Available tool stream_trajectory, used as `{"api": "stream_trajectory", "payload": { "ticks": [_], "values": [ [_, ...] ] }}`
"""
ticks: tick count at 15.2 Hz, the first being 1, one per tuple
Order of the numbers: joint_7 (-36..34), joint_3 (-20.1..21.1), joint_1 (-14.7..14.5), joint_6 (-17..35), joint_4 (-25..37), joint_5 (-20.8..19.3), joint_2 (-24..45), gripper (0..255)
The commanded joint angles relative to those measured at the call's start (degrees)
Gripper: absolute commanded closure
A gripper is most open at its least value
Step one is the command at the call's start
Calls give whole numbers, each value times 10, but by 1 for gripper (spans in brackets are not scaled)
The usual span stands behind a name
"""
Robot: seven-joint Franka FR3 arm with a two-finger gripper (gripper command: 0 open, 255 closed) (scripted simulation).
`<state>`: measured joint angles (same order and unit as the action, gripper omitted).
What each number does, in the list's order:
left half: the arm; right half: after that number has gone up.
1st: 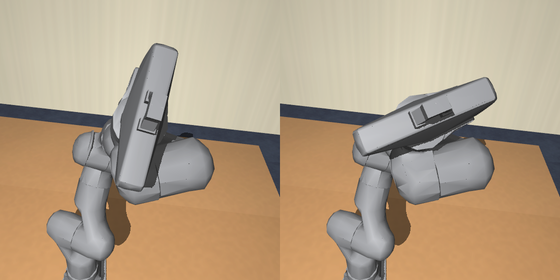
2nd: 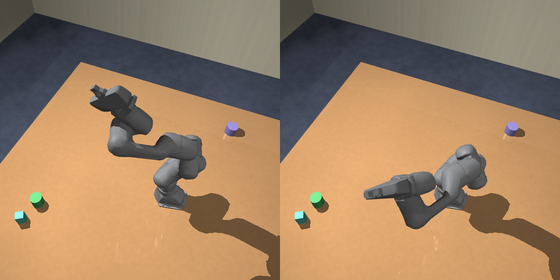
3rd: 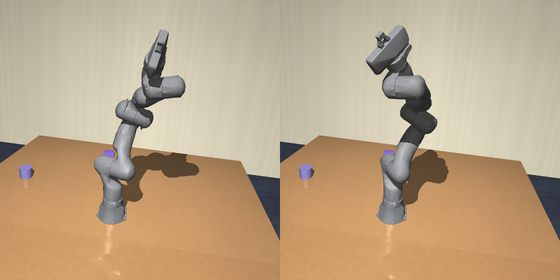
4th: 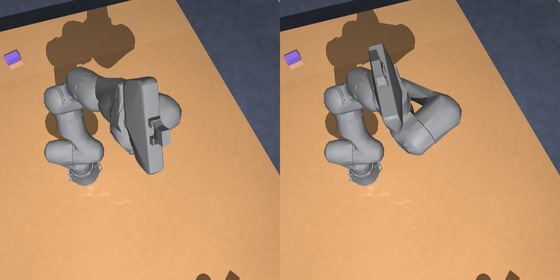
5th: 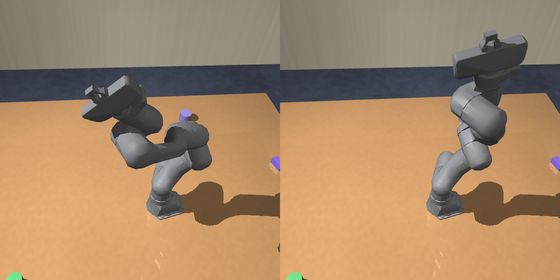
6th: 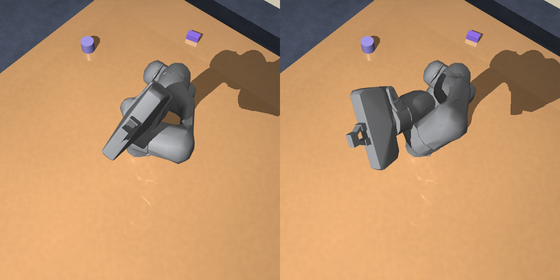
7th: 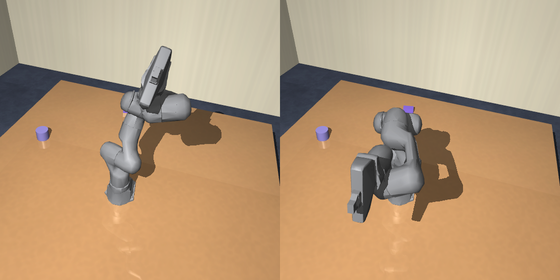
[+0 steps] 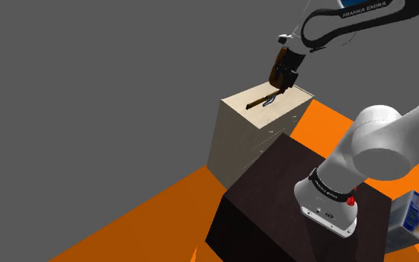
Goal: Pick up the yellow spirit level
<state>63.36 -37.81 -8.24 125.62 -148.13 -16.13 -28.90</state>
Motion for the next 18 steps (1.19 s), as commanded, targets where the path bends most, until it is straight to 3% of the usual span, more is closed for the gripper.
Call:
{"api": "stream_trajectory", "payload": {
  "ticks": [1,5,7,9,11,13,16,18],
  "values": [
    [68,-41,-24,34,14,5,48,0],
    [219,-130,-92,99,52,65,160,0],
    [318,-174,-132,127,77,134,232,0],
    [441,-197,-155,144,106,242,321,0],
    [557,-171,-129,146,143,344,405,0],
    [639,-120,-78,147,181,404,468,0],
    [727,-56,-14,148,240,454,541,0],
    [736,-43,-3,158,241,467,554,0]
  ]
}}
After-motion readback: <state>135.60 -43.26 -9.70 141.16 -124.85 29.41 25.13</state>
